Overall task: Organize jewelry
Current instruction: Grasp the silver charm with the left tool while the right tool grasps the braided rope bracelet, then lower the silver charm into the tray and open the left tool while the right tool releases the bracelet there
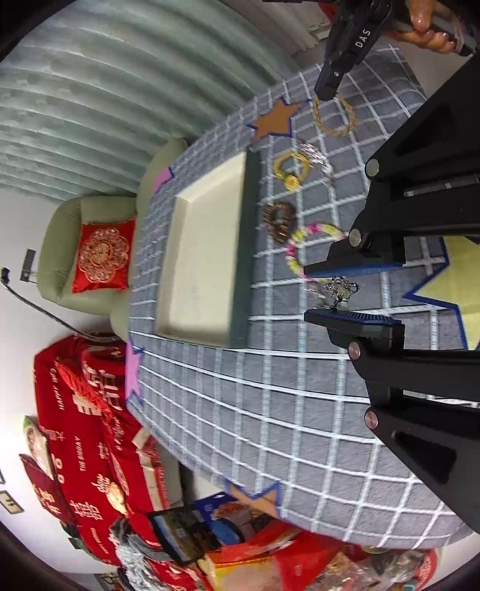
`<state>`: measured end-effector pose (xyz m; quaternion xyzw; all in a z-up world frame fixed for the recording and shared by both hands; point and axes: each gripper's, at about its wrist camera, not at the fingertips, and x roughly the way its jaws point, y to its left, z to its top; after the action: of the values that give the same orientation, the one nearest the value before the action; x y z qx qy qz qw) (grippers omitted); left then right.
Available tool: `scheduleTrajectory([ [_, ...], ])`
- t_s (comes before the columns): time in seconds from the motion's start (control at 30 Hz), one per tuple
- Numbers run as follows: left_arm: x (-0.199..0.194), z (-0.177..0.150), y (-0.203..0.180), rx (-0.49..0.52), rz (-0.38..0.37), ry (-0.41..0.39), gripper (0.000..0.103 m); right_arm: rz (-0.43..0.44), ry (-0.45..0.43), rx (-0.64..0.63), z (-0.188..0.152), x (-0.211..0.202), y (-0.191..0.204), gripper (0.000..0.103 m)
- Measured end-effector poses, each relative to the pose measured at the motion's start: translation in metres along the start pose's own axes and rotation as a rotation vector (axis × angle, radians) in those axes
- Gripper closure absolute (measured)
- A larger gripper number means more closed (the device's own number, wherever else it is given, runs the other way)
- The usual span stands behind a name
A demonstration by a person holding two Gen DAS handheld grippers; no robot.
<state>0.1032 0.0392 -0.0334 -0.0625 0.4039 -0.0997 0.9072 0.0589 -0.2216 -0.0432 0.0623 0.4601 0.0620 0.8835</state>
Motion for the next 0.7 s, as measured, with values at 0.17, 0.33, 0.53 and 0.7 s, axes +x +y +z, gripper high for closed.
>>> scheduleTrajectory([
  [0.17,-0.009,0.032,-0.007,0.015,-0.031,-0.038,0.077,0.042,-0.04,0.001,0.031,-0.009,0.002,0.096],
  [0.33,-0.007,0.069,-0.014,0.024,-0.034,-0.062,0.077,0.066,-0.076,-0.009,0.07,-0.01,0.003,0.096],
  [0.53,0.018,0.116,-0.023,0.025,-0.04,-0.075,0.077,0.109,-0.078,0.009,0.119,0.009,0.004,0.096],
  [0.7,0.062,0.148,-0.027,0.029,-0.019,-0.06,0.077,0.116,-0.053,0.029,0.156,0.045,0.001,0.096],
])
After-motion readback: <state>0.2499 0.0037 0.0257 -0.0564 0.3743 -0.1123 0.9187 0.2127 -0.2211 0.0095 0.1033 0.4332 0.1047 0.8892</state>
